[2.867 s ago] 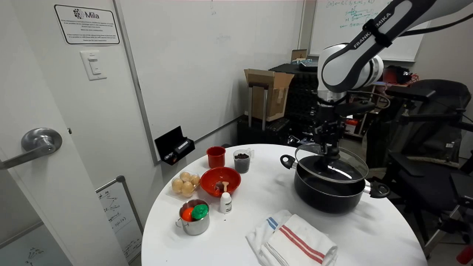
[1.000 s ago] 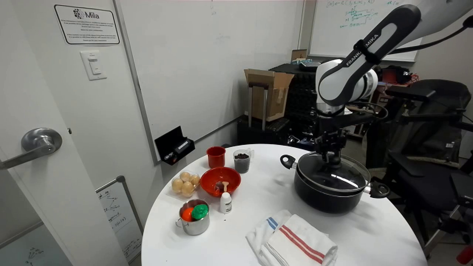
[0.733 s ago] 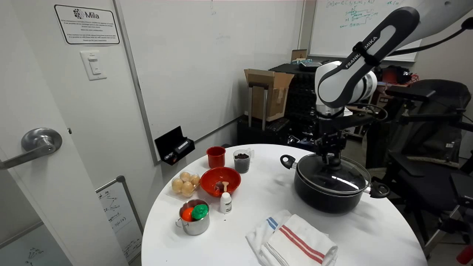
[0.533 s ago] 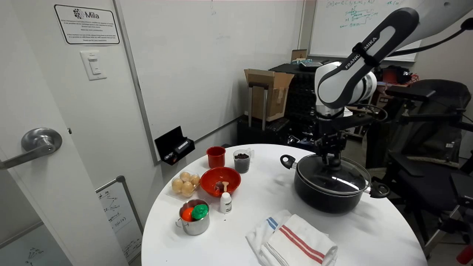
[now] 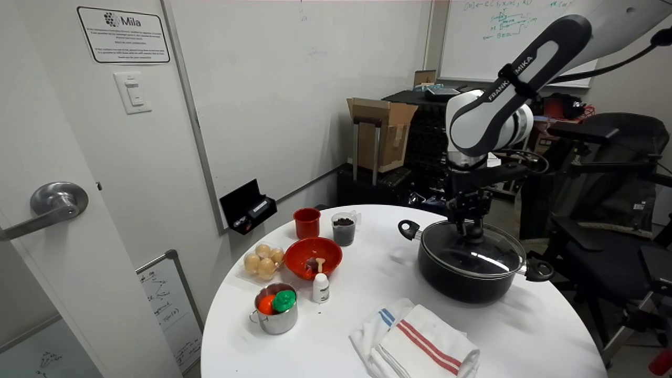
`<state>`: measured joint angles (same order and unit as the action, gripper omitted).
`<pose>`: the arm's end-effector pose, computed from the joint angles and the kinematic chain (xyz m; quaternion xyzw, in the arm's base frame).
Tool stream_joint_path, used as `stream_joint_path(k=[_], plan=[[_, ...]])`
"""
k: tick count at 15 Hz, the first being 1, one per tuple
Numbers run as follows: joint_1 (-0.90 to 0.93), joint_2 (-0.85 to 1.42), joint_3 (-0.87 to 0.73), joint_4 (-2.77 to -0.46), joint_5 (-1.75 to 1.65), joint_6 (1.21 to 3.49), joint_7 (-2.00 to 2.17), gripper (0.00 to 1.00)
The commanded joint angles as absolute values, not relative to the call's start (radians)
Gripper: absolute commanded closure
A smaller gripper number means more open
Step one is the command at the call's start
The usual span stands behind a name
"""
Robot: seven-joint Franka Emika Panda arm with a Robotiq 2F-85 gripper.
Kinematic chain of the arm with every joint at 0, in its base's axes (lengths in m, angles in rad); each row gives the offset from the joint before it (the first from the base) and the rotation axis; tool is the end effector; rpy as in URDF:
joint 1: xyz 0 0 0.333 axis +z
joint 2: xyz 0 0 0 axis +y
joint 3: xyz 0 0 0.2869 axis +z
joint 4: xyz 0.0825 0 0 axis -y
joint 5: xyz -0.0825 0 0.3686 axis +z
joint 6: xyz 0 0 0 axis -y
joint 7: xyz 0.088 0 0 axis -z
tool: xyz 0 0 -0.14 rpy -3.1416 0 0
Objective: Put the lid on the black pot
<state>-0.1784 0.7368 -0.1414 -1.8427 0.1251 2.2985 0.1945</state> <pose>0.5394 -0.1775 0.0669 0.9485 -0.2867 -0.1350 0.0004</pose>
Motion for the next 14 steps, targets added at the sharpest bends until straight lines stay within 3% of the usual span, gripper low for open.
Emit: stream_joint_path(k=[1, 14], plan=[[-0.166, 0.737, -0.149, -1.818, 0.125, 2.285, 0.211, 0.75], [-0.161, 0.763, -0.149, -1.785, 0.122, 2.275, 0.212, 0.75]])
